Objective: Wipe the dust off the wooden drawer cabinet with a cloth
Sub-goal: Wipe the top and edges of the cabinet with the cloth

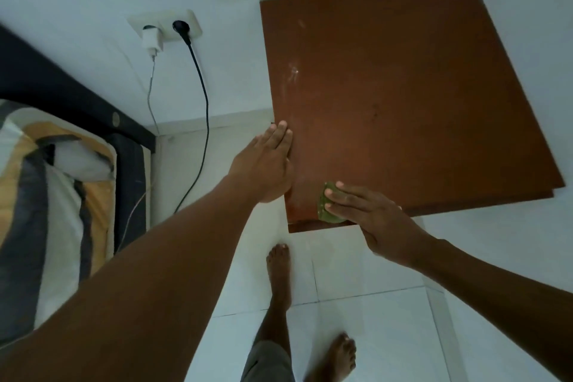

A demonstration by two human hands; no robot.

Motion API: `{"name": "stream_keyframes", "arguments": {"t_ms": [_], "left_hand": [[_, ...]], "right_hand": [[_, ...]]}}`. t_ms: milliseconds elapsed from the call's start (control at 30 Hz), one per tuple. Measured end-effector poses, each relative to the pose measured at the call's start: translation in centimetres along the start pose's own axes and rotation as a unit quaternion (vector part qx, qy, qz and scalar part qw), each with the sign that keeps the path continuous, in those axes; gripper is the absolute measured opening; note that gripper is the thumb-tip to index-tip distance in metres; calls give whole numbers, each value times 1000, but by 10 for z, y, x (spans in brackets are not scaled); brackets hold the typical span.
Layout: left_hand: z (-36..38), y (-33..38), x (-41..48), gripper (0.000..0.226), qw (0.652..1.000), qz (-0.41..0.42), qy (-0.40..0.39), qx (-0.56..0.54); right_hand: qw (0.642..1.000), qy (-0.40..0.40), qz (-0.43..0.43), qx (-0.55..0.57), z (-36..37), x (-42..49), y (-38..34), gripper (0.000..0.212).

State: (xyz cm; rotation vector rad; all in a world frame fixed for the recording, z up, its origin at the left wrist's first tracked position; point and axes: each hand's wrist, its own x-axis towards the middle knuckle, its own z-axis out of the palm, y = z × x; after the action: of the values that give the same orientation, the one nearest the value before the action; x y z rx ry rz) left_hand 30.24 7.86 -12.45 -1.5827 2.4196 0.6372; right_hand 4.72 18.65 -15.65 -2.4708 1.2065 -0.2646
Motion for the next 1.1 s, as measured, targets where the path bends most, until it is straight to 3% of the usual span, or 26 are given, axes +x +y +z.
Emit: {"name": "stream_keyframes", "arguments": {"t_ms": [133,200,300,400,567,700,900,1100], "left_hand": [[5,-1,-17,63,1000,0,-4,-9],[4,-5,-14,63,1000,8,-4,-8],[-2,-16,1,65,1000,23,-4,-6],[-12,-31,26,67,999,41,-5,-1],[-38,-58,73,64,997,82,8,9],[-35,-71,90,70,990,106,72,-60],[-14,-79,94,60,975,125,140,-121],[-10,-84,95,60,972,147,145,-112]], "right_hand": [[997,-44,-57,2,-13,-17,-13,72],[998,-42,-45,9,-37,-4,-10,68],[998,39,15,48,-76,56,12,54],[990,120,68,31,-106,146,48,54],[976,161,143,-13,-125,283,130,56],[970,128,205,0,-114,348,178,58],[973,45,180,-137,-69,362,180,58],[983,-6,118,-144,-61,332,142,55]]}}
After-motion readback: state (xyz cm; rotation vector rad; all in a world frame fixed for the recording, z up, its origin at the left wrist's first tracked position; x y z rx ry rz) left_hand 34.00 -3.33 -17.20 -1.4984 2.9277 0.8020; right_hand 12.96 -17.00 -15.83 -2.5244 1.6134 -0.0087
